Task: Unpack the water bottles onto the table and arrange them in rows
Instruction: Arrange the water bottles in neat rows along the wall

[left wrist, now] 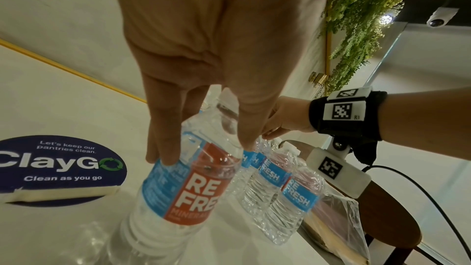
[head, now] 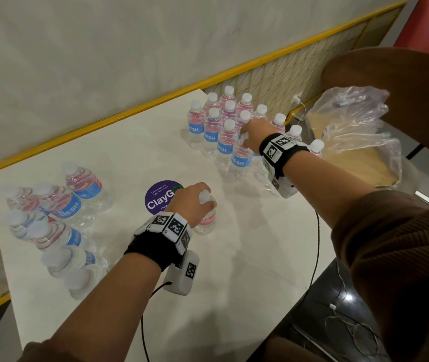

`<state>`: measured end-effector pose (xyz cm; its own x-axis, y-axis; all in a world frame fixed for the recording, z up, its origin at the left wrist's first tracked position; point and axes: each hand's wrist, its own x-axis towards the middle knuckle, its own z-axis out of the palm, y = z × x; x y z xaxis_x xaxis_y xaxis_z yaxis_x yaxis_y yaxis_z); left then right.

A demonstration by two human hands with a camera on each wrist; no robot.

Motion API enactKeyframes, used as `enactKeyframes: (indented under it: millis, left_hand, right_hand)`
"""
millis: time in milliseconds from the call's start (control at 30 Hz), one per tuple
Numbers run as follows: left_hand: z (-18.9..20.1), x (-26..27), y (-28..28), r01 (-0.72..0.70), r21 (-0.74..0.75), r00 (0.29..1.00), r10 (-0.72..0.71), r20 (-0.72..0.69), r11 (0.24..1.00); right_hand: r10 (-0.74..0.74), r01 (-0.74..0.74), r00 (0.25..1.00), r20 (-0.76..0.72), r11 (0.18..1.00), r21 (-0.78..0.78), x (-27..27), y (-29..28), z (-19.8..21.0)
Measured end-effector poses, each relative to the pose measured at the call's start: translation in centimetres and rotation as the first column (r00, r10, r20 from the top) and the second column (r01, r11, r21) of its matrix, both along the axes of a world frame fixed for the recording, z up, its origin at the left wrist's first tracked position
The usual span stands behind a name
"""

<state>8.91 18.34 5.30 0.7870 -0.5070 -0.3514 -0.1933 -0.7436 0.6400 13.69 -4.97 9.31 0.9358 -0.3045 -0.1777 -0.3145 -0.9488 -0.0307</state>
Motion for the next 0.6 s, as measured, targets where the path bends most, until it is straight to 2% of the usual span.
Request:
enactKeyframes:
  millis: [300,367,467,533,600]
  left_hand:
    - [0.2,0.0,0.0,-0.006,0.000,1.000,0.006,-0.007,1.000]
    - [0.1,0.0,0.0,-0.005,0.001,1.000,0.005,-0.006,1.000]
    - [0.1,-0.1,0.0,0.001,0.017,1.000,-0.001,0.011,1.000]
    - [0.0,-0.2,0.2,-0.010,0.041,1.000,0.010,0.015,0.999]
    - [-0.1,-0.3,0.7,-0.012,0.055,1.000,0.013,-0.016,0.998]
  right_hand:
    - [-0.033,0.033,0.999,-0.010,0.999,-0.008,-0.7,0.5,0.1]
    - [-0.022,0.024,0.998,0.054,0.999,-0.044,-1.5,1.6,0.6]
    - [0.096,-0.113,0.983,0.154,0.988,0.102,-3.6,5.0,1.3]
    - [0.217,-0.232,0.972,0.090,0.945,0.230,-5.5,7.8,1.4]
    - [0.297,-0.292,0.954,0.028,0.909,0.298,-7.3,10.2,1.0]
